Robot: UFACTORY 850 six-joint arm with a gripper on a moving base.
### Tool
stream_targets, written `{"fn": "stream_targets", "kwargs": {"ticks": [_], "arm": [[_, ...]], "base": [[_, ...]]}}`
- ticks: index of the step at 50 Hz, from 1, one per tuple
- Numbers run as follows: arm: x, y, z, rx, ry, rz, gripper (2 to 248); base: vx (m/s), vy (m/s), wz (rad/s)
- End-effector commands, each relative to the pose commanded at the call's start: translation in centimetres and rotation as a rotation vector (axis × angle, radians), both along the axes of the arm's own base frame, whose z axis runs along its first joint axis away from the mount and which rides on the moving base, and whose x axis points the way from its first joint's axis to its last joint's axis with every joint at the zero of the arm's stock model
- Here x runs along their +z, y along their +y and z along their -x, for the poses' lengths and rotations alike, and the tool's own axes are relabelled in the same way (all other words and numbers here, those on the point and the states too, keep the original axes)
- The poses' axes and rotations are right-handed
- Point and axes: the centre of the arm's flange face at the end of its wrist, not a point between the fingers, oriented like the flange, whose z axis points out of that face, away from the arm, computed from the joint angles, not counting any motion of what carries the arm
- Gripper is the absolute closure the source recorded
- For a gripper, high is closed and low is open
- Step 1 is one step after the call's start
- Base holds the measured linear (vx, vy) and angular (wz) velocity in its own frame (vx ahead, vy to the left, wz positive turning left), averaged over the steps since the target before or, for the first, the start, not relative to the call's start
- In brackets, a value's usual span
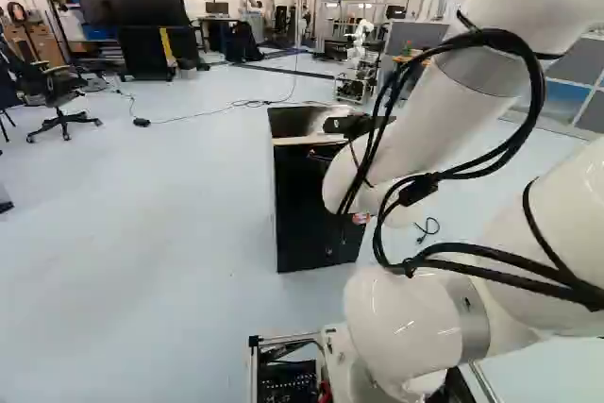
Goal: Grab a drink from the fridge
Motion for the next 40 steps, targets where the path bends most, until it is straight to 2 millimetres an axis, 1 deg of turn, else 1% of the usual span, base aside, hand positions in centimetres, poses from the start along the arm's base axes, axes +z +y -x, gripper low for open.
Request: {"fn": "stream_targets", "kwargs": {"ticks": [40], "arm": [[0.00,0.00,0.00,0.000,0.000,0.000,3]], "base": [[0.000,0.003,-0.001]]}}
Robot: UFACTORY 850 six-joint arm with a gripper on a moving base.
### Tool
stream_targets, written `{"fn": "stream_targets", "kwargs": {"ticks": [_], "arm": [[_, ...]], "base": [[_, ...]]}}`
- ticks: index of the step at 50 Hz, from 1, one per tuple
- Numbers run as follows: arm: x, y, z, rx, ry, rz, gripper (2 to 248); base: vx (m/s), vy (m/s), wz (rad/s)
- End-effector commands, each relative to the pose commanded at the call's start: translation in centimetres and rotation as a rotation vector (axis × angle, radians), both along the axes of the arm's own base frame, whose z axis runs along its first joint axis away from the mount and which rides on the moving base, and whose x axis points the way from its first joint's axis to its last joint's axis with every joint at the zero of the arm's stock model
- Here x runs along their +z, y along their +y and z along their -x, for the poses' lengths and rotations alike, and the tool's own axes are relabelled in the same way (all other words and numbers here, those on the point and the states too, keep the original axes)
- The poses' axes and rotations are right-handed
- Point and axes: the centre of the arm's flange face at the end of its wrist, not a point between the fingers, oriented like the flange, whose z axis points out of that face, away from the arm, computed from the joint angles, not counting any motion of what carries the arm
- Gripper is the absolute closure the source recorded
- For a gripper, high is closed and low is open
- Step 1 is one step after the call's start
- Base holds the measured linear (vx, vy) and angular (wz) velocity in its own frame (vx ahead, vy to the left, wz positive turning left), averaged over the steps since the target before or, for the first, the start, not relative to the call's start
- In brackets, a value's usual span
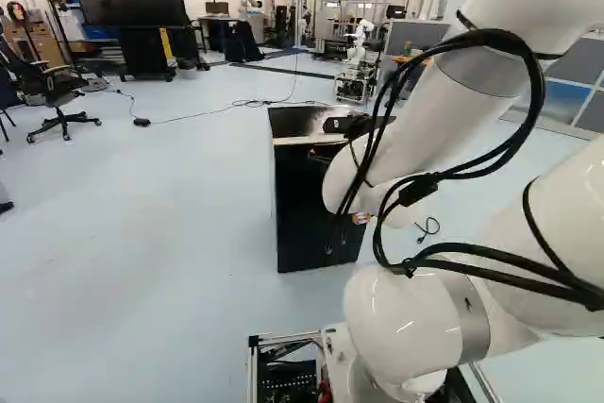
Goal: Grab a drink from the fridge
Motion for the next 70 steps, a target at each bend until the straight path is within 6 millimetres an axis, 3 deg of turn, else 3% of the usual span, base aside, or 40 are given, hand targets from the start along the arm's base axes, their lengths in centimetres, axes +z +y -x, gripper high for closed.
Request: {"fn": "stream_targets", "kwargs": {"ticks": [17,70], "arm": [[0.00,0.00,0.00,0.000,0.000,0.000,3],[0.00,0.00,0.00,0.000,0.000,0.000,3]], "base": [[-0.002,0.077,-0.015],[-0.015,0.132,-0.018]]}}
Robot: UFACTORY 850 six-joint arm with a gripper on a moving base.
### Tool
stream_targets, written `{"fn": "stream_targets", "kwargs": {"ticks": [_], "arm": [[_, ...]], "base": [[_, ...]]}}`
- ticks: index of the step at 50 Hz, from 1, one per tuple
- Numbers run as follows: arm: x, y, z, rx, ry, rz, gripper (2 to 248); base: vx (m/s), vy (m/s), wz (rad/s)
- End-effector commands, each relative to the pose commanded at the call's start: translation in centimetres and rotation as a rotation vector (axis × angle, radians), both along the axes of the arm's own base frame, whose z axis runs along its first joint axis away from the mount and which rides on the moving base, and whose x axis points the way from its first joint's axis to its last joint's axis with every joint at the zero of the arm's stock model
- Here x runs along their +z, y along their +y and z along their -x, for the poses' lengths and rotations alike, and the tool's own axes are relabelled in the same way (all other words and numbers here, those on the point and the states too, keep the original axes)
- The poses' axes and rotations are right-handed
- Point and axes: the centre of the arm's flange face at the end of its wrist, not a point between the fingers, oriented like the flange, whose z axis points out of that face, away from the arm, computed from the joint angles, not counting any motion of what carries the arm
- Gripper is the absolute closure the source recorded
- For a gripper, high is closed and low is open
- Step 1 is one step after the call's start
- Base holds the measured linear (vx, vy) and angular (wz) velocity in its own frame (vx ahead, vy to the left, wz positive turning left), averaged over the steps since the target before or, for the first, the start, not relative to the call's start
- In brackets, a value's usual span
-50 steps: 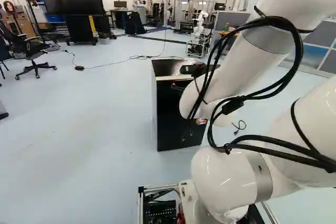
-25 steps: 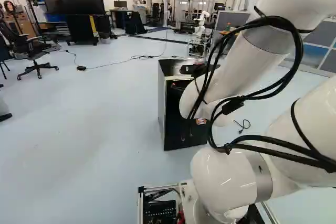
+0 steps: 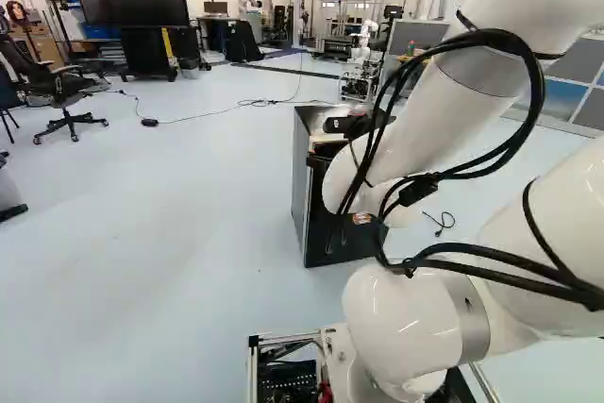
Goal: Grab a drink from the fridge
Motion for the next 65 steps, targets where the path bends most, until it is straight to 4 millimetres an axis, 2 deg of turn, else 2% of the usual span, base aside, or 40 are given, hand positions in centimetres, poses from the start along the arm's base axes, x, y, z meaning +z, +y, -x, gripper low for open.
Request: {"fn": "stream_targets", "kwargs": {"ticks": [65], "arm": [[0.00,0.00,0.00,0.000,0.000,0.000,3]], "base": [[-0.047,0.078,-0.004]]}}
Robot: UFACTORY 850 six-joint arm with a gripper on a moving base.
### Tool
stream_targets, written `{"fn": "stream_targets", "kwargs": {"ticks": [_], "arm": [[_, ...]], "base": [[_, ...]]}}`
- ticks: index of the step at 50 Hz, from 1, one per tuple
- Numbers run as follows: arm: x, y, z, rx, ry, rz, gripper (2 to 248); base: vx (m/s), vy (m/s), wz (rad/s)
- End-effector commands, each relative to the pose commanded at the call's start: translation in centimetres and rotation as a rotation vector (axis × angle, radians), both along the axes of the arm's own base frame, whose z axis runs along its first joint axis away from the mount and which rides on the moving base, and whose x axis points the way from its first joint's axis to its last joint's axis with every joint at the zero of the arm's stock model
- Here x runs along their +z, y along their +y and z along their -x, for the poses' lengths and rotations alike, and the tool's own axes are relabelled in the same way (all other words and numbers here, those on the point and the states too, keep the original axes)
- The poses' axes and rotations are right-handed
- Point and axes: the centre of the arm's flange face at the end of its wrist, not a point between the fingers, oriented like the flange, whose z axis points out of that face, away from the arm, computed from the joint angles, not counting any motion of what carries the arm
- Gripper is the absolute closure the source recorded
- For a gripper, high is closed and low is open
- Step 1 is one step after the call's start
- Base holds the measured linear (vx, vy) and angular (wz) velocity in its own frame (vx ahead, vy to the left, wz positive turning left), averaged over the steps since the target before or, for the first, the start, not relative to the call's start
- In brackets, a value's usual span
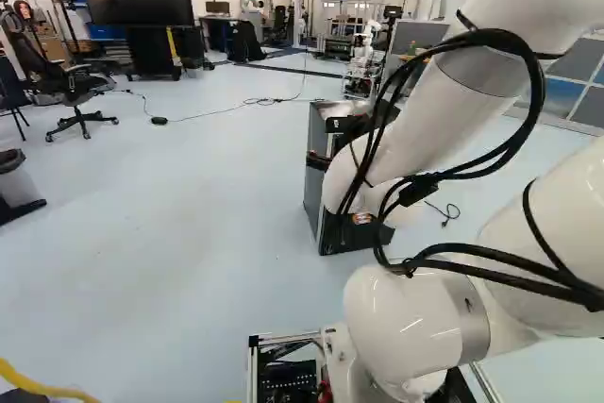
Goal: Grab a drink from the fridge
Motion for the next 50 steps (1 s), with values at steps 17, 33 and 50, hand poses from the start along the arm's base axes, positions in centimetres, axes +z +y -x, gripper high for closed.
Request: {"fn": "stream_targets", "kwargs": {"ticks": [17,33,50], "arm": [[0.0,0.0,0.0,0.000,0.000,0.000,3],[0.0,0.2,-0.3,-0.007,0.002,-0.008,3],[0.2,1.1,-1.3,-0.012,0.006,-0.026,3]], "base": [[0.000,0.003,-0.002],[0.000,0.000,0.000],[0.000,0.000,0.000]]}}
